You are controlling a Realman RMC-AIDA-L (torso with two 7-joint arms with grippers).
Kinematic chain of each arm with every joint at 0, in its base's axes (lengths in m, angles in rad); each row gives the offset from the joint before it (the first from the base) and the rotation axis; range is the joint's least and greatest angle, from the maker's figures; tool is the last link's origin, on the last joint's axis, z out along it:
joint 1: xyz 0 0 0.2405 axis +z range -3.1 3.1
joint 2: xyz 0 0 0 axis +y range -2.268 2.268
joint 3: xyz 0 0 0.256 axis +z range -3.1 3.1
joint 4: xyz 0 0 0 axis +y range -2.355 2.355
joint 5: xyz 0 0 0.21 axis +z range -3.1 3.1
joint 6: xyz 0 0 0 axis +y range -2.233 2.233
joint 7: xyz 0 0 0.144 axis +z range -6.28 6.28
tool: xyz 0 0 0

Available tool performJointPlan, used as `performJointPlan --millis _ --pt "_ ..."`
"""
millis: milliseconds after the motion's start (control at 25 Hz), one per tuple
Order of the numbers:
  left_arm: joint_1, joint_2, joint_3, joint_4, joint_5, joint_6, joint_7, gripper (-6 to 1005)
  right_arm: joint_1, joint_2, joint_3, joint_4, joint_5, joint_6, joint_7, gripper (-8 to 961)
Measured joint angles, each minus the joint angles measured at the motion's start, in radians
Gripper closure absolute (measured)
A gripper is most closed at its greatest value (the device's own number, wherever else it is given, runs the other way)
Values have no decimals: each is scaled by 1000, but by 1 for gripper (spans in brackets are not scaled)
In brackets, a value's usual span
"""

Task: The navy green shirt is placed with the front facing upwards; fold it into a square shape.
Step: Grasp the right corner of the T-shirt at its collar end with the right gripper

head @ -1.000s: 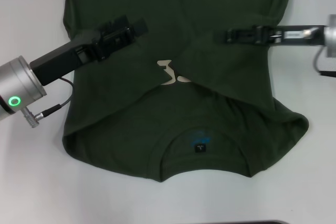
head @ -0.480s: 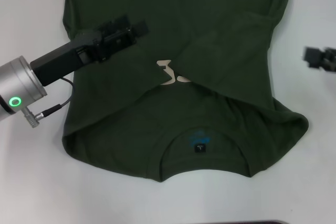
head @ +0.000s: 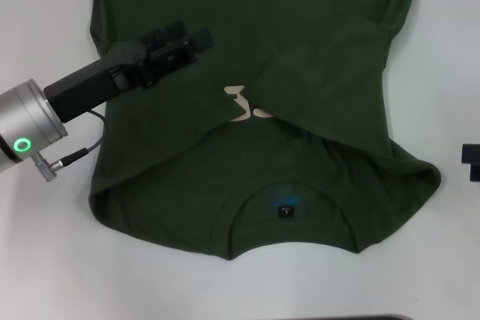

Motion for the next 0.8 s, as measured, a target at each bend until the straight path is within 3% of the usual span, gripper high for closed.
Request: performJointPlan --millis 800 --pt "6 -1 -3 -10 0 -12 37 113 64 7 0 132 -76 140 29 59"
